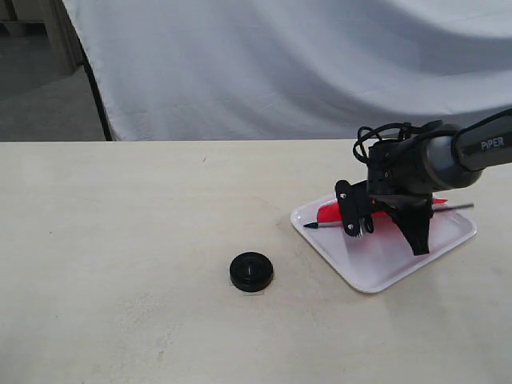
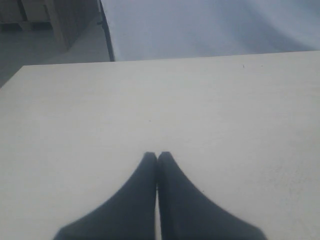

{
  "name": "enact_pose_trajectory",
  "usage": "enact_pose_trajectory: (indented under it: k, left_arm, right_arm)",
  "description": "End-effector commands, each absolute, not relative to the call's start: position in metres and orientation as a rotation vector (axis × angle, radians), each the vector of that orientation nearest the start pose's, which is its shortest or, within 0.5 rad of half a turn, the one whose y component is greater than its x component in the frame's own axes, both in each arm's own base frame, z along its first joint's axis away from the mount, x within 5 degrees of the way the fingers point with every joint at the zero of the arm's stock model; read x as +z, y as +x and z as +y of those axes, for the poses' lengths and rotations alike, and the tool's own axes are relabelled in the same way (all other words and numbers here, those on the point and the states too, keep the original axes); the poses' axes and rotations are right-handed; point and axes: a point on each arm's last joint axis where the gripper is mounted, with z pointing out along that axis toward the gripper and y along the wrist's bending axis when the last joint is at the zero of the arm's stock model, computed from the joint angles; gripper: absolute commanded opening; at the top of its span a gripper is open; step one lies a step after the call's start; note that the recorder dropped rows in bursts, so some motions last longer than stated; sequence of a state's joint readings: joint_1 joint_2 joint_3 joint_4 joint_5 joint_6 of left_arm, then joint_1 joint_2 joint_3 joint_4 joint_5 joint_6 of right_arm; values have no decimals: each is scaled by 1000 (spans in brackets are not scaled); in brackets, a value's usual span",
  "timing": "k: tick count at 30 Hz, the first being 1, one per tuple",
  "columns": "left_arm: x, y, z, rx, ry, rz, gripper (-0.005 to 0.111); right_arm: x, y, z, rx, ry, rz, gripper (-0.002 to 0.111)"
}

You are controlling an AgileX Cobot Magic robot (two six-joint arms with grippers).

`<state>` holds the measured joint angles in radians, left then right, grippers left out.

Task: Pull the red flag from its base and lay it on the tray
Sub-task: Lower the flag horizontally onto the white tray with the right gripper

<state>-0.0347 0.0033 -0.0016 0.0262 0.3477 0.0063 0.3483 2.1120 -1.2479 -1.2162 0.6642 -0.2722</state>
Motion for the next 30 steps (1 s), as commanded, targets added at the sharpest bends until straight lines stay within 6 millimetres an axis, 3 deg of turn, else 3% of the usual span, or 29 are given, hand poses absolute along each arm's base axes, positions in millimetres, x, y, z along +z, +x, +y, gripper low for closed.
enact_pose_trajectory:
  k: [1, 4, 15, 23, 27, 30]
  left_arm:
    - [182, 53, -1, 5, 48, 1826, 0]
    - [182, 53, -1, 5, 48, 1826, 0]
    - [182, 53, -1, 5, 48, 1826, 0]
    - [182, 53, -1, 5, 48, 1826, 0]
    - [182, 53, -1, 5, 48, 1826, 0]
    - [182, 53, -1, 5, 48, 1826, 0]
  right_arm:
    - [122, 405, 93, -1118, -1947, 1966, 54]
    - [122, 405, 93, -1113, -1922, 1981, 59]
    - [121, 398, 87, -1118, -1754, 2189, 59]
    - [142, 394, 83, -1133, -1563, 2273, 58]
    - [156, 392, 82, -1110, -1363, 2328, 37]
    - [164, 389, 80, -1086, -1193, 2396, 10]
